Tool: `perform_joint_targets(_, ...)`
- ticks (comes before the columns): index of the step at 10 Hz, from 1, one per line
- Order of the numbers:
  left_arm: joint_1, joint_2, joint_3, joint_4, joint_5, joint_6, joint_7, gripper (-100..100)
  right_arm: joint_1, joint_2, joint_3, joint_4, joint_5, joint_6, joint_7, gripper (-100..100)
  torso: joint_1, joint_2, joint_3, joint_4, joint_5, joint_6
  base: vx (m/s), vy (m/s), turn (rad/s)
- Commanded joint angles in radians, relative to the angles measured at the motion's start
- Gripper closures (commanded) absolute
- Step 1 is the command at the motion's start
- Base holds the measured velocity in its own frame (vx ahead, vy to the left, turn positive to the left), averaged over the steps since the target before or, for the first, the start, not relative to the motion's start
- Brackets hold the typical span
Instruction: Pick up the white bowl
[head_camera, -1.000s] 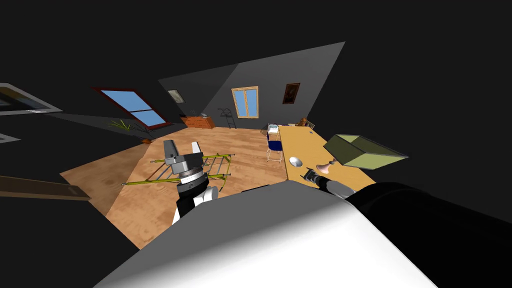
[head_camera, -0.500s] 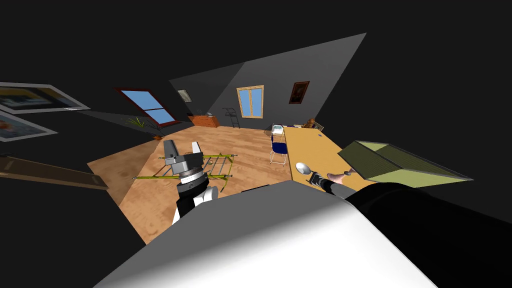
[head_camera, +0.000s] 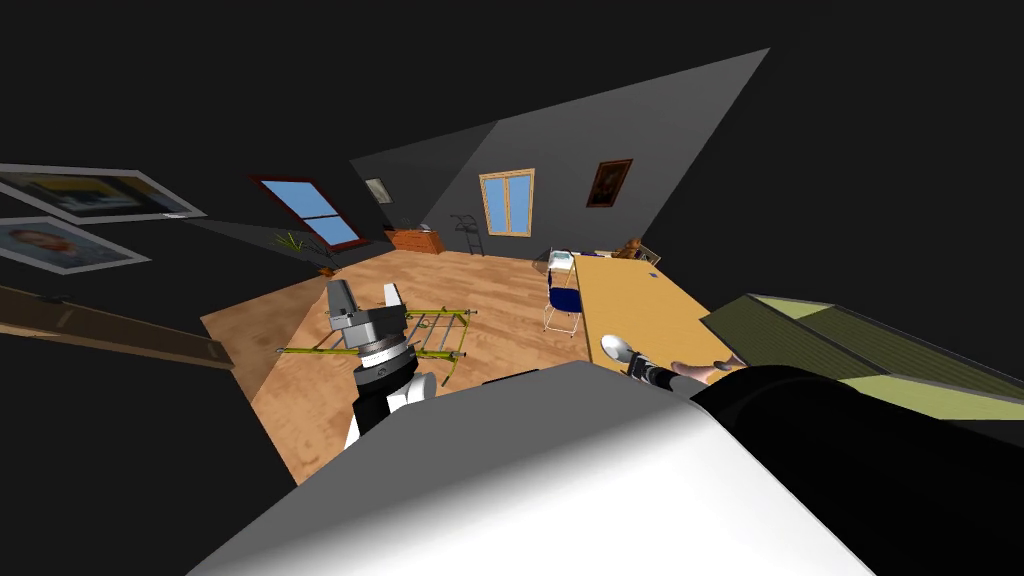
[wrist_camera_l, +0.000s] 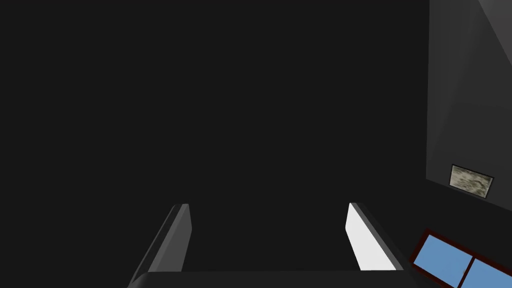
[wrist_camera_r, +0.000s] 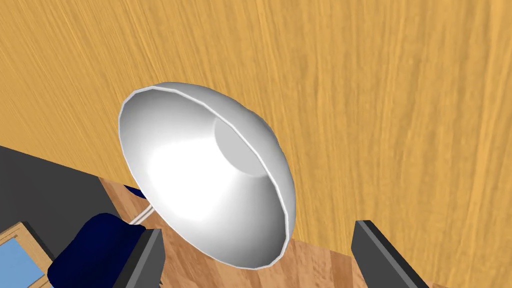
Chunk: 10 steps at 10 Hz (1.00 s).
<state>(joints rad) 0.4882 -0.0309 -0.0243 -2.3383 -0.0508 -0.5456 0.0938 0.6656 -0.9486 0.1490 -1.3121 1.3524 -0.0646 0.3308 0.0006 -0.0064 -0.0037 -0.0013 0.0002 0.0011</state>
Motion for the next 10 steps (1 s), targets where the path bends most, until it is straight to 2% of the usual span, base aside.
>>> perform_joint_targets(1,0.000,0.000,0.000,0.000,0.000,0.000,0.000,0,0.004,-0.019,0.035,0.018,0.004,0.012,-0.002,-100,0.000,0.000,0.000,0.000,0.000,0.000,0.087,-0.026,0.111)
perform_joint_targets(2,0.000,0.000,0.000,0.000,0.000,0.000,0.000,0,0.012,-0.019,0.051,0.033,0.011,0.010,0.007,-100,-0.001,0.000,0.000,0.000,0.000,0.000,0.109,-0.024,0.123)
perform_joint_targets(3,0.000,0.000,0.000,0.000,0.000,0.000,0.000,0,0.012,-0.019,0.044,0.033,0.011,0.010,0.007,-100,-0.001,-0.001,0.000,0.000,0.000,0.000,0.083,-0.016,0.032)
perform_joint_targets(5,0.000,0.000,0.000,0.000,0.000,0.000,0.000,0,0.019,-0.016,0.066,0.045,0.015,0.006,0.013,-100,0.000,0.003,0.002,0.001,0.000,0.000,0.034,-0.007,0.025)
perform_joint_targets(6,0.000,0.000,0.000,0.000,0.000,0.000,0.000,0,0.020,-0.024,0.068,0.032,0.013,0.016,0.004,-100,0.000,0.003,0.002,0.001,0.000,0.000,0.020,-0.006,0.015)
perform_joint_targets(7,0.000,0.000,0.000,0.000,0.000,0.000,0.000,0,0.021,-0.025,0.072,0.031,0.014,0.020,0.000,0,0.001,0.004,0.003,0.001,0.000,0.000,0.000,0.000,0.000)
perform_joint_targets(8,0.000,0.000,0.000,0.000,0.000,0.000,0.000,0,-0.003,0.006,0.085,0.065,0.010,0.032,0.012,-100,0.001,0.005,0.003,0.001,0.000,0.000,-0.009,-0.024,0.150)
perform_joint_targets(10,0.000,0.000,0.000,0.000,0.000,0.000,0.000,0,-0.022,0.031,0.096,0.092,0.006,0.041,0.021,-100,-0.002,0.007,0.004,0.002,-0.001,0.000,-0.014,-0.056,0.097)
